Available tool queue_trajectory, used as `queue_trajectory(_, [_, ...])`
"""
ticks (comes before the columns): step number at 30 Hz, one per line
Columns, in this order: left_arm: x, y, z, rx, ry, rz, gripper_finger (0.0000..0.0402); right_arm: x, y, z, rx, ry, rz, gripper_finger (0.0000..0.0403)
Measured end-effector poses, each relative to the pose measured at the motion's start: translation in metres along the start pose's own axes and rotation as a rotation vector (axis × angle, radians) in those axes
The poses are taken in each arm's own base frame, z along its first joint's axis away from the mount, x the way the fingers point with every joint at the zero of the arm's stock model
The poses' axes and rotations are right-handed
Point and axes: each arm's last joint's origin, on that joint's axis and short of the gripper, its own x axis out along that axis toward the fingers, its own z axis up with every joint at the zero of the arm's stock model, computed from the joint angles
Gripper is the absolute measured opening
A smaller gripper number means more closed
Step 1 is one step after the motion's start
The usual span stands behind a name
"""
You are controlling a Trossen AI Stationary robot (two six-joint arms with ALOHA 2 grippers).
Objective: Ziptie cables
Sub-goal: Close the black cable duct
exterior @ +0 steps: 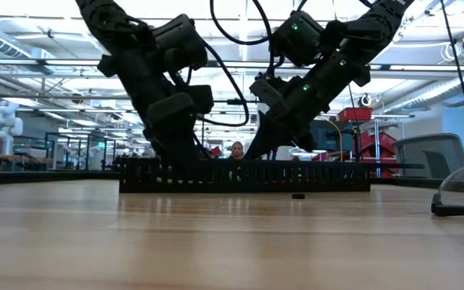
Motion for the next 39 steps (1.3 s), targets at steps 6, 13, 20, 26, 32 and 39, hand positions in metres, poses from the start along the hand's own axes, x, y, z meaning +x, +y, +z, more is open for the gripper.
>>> queue_trajectory(6, [0.0003, 0.0031, 0.003, 0.006, -0.045, 0.05, 0.0391, 0.0, 0.0001, 0.0003, -0.002, -0.003, 0.001, 0.0])
queue_trajectory(13, [0.0065, 0.004, 0.0013, 0.073, -0.031, 0.055, 0.0363, 0.0, 0.0001, 0.0003, -0.002, -0.004, 0.001, 0.0])
queue_trajectory(20, [0.0066, 0.0037, 0.0046, 0.073, -0.069, 0.068, 0.0331, 0.0, 0.0001, 0.0007, -0.002, -0.007, 0.001, 0.0])
queue_trajectory(26, [0.0065, 0.0039, 0.0045, 0.073, -0.068, 0.072, 0.03, 0.0, 0.0002, 0.0009, -0.002, -0.009, 0.001, 0.0])
queue_trajectory(32, [0.0067, 0.0028, 0.0025, 0.076, -0.049, 0.068, 0.0285, 0.0, 0.0003, 0.0011, -0.002, -0.011, 0.002, 0.0])
queue_trajectory(39, [0.0069, 0.0026, -0.001, 0.079, -0.014, 0.072, 0.0285, 0.0, 0.0003, 0.0011, -0.006, -0.011, 0.002, 0.0])
